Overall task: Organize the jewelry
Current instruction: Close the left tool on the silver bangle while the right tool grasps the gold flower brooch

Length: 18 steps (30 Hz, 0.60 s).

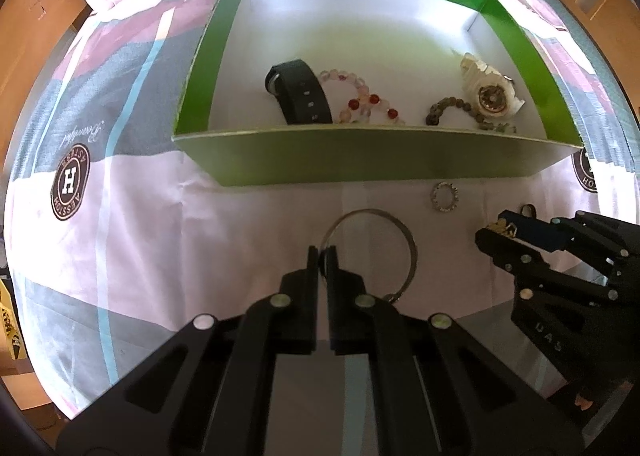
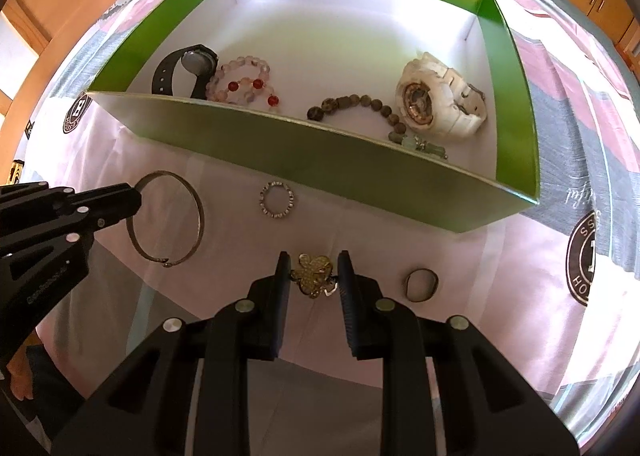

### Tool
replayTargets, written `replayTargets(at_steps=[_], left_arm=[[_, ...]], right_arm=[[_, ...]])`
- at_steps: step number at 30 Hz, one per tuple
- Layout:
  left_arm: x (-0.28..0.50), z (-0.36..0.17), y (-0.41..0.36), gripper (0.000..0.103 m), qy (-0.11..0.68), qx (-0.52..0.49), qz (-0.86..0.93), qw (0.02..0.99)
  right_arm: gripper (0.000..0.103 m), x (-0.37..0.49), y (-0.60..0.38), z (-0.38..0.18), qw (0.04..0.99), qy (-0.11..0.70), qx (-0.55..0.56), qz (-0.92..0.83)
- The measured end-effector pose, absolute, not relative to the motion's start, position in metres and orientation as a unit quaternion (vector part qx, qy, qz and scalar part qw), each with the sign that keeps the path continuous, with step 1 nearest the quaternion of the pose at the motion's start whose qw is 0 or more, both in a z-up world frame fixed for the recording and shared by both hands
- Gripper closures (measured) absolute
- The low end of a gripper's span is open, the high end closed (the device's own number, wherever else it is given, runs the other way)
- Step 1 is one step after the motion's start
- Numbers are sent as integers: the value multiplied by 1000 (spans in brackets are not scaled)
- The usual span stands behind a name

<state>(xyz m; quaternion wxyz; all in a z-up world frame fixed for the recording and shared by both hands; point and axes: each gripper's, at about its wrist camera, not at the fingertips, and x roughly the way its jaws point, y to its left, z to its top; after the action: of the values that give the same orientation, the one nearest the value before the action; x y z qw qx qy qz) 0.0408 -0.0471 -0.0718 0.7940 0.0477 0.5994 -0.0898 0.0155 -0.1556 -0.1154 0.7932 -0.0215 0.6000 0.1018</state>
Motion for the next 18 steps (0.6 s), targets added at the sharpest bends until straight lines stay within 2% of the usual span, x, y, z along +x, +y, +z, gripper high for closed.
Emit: replayTargets(at_steps=[18], left_arm=[[42, -81, -49, 99, 594, 55, -97, 797]], right_arm=[[79, 16, -155, -120, 792, 601, -21, 104]])
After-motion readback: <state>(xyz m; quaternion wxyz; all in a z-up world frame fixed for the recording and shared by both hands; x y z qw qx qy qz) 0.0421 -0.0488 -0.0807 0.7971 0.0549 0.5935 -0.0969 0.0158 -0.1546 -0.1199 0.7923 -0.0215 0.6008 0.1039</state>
